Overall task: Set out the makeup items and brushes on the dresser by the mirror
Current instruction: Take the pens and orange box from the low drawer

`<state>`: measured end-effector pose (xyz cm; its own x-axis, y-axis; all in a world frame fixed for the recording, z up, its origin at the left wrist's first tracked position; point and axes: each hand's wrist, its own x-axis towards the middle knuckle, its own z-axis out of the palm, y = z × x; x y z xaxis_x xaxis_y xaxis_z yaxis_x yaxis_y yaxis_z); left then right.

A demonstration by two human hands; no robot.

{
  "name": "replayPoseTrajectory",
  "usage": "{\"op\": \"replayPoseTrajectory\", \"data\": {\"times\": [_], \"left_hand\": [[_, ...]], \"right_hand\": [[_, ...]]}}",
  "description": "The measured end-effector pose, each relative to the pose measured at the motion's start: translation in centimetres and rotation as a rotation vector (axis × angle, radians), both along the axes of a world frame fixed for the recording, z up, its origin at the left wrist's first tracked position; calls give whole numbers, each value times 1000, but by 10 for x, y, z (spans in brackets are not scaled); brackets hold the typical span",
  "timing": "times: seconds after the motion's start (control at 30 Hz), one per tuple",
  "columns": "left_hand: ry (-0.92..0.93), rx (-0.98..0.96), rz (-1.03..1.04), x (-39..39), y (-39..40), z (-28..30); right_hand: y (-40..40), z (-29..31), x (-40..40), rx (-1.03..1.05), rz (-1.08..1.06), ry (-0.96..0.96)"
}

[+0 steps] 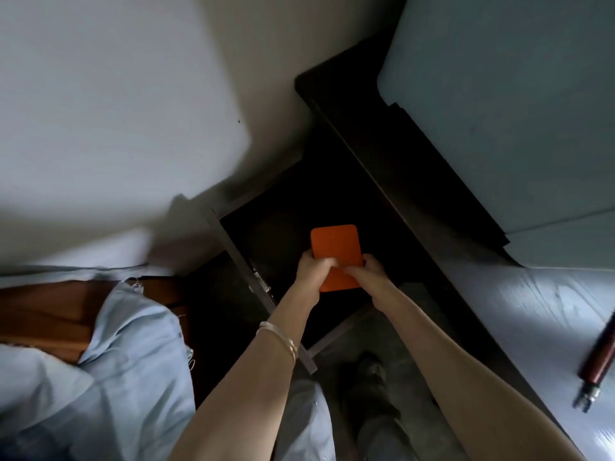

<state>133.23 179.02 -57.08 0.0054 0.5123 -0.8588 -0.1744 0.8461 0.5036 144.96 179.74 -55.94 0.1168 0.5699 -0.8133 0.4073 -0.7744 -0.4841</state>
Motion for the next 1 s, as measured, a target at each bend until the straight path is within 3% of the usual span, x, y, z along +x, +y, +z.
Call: {"op": "replayPoseTrajectory", "data": {"times": [0.33,0.57,0.83,1.0], "left_hand": [[133,50,-216,-20,-47,139],[165,95,-344,31,-68,216],[157,55,-571,163,-68,226],[183,48,-650,226,-58,226]], "right_hand": [[-68,101,-3,125,29,10],[-98,154,50,168,-46,31],[-140,180,172,146,-290,-41],[-134,147,233,162,-416,-33]]}}
